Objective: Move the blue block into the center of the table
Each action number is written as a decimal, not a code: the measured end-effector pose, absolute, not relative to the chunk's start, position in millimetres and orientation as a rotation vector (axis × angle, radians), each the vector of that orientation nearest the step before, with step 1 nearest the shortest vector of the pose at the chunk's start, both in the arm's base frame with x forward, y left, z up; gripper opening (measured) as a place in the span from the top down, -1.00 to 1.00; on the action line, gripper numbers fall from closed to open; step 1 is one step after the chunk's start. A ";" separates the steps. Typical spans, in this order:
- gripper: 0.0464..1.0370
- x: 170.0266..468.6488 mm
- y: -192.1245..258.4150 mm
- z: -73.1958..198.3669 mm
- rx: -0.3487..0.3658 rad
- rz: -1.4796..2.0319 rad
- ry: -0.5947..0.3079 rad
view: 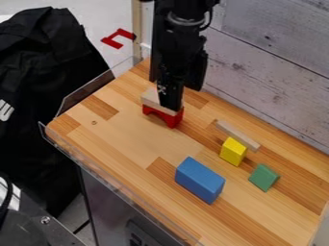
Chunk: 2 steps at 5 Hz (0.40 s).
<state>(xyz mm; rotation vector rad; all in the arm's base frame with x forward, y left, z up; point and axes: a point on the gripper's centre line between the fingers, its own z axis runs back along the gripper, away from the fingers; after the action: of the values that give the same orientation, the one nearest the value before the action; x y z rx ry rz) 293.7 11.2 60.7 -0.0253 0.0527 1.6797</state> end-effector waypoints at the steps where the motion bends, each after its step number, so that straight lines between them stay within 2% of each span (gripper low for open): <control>1: -0.93 293.3 11.2 60.4 -0.024 1.672 0.054; 2: -0.93 293.3 11.2 60.4 -0.024 1.672 0.054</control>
<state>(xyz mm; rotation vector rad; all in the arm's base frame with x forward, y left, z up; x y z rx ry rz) 293.3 11.2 60.4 -0.0242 0.0538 1.6721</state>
